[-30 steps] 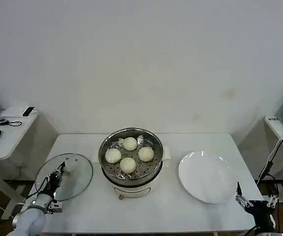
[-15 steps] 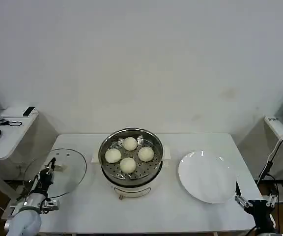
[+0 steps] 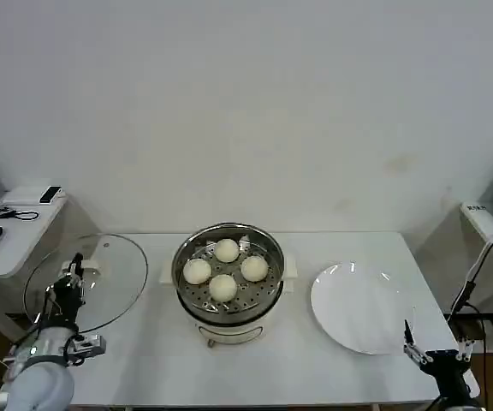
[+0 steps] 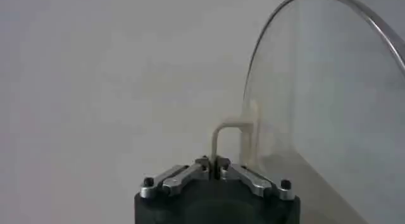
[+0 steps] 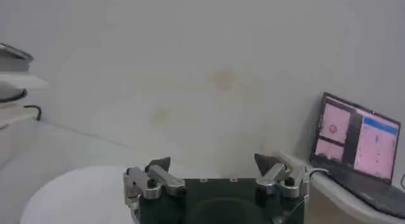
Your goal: Take steamed baozi put them in steamer then cover it.
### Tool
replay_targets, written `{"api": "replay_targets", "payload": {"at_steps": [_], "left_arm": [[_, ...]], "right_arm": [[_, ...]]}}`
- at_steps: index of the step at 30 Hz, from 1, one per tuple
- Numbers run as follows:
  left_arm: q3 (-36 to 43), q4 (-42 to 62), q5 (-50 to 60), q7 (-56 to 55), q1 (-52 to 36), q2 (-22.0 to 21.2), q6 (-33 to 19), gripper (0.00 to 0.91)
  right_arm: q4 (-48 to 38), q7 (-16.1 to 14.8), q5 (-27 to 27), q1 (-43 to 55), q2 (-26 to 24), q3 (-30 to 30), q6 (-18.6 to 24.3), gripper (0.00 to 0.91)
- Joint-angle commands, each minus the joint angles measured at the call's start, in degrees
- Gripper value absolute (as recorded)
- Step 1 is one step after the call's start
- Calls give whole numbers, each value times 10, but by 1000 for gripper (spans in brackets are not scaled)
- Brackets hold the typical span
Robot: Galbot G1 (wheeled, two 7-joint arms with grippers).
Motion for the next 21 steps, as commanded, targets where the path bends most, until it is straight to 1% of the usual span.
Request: {"api": "replay_targets", "payload": {"at_steps": [1, 4, 11, 17, 21], "left_arm": [[83, -101, -2, 40, -44, 7, 78, 0], [134, -99, -6, 44, -83, 7, 93, 0], [220, -77, 24, 59, -144, -29, 116, 0], [271, -52, 69, 73, -176, -77, 130, 0], [294, -29, 102, 88, -196, -129, 135, 0]], "right_arm": [[-17, -1, -31, 7, -2, -13, 3, 907], [-25, 3, -39, 13, -1, -16, 4, 907], [-24, 7, -64, 18, 9, -42, 1, 907], [-31, 10, -84, 26, 22, -63, -1, 907], [-40, 12, -86, 28, 23, -69, 2, 907]]}}
